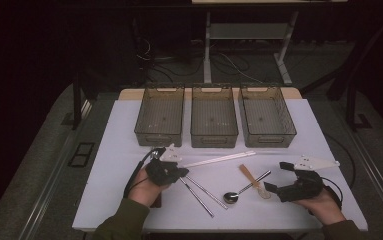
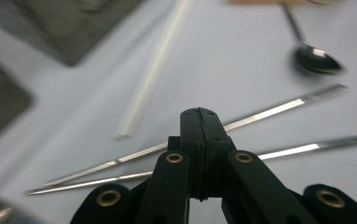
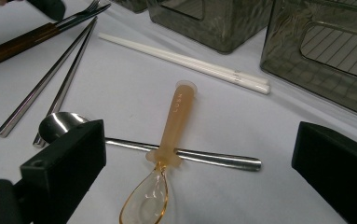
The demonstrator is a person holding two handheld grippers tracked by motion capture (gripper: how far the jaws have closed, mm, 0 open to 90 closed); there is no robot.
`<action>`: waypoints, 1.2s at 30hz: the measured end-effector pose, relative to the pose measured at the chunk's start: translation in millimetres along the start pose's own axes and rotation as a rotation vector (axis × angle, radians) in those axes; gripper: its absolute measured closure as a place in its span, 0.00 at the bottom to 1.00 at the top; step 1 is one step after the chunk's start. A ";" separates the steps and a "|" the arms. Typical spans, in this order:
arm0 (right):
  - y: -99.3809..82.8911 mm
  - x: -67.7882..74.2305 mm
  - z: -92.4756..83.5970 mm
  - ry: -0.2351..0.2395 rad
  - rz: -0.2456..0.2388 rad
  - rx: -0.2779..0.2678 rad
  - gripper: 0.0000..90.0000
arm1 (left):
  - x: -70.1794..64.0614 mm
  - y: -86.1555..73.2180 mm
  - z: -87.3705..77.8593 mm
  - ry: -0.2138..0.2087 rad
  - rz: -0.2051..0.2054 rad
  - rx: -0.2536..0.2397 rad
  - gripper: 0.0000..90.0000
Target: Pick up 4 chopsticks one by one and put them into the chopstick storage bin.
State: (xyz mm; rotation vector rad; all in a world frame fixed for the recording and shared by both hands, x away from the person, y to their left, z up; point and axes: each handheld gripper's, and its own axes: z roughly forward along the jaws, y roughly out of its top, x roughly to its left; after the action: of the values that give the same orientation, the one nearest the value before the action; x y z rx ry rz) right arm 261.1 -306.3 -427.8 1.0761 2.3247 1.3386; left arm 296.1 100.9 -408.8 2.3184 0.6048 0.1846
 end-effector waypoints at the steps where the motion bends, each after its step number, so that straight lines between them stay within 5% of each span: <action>1: 0.0 0.0 0.0 0.000 0.000 0.000 0.03 | -6.5 -1.1 1.1 -0.015 0.012 0.009 0.99; 11: 0.1 0.8 0.5 0.000 -0.003 0.003 0.03 | -46.9 -13.7 18.9 -0.129 0.074 0.085 0.99; 22: 0.3 0.9 1.9 -0.002 -0.004 0.005 0.03 | -53.3 -7.7 37.3 -0.163 0.101 0.097 0.99; 36: 0.3 0.7 2.0 -0.001 -0.005 0.005 0.03 | -57.6 4.3 50.3 -0.157 0.136 0.079 0.99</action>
State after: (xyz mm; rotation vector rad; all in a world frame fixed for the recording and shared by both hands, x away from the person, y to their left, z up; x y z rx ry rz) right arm 261.7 -304.5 -428.5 1.0712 2.3296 1.3302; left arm 262.0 39.9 -440.2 2.4243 0.3827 0.0413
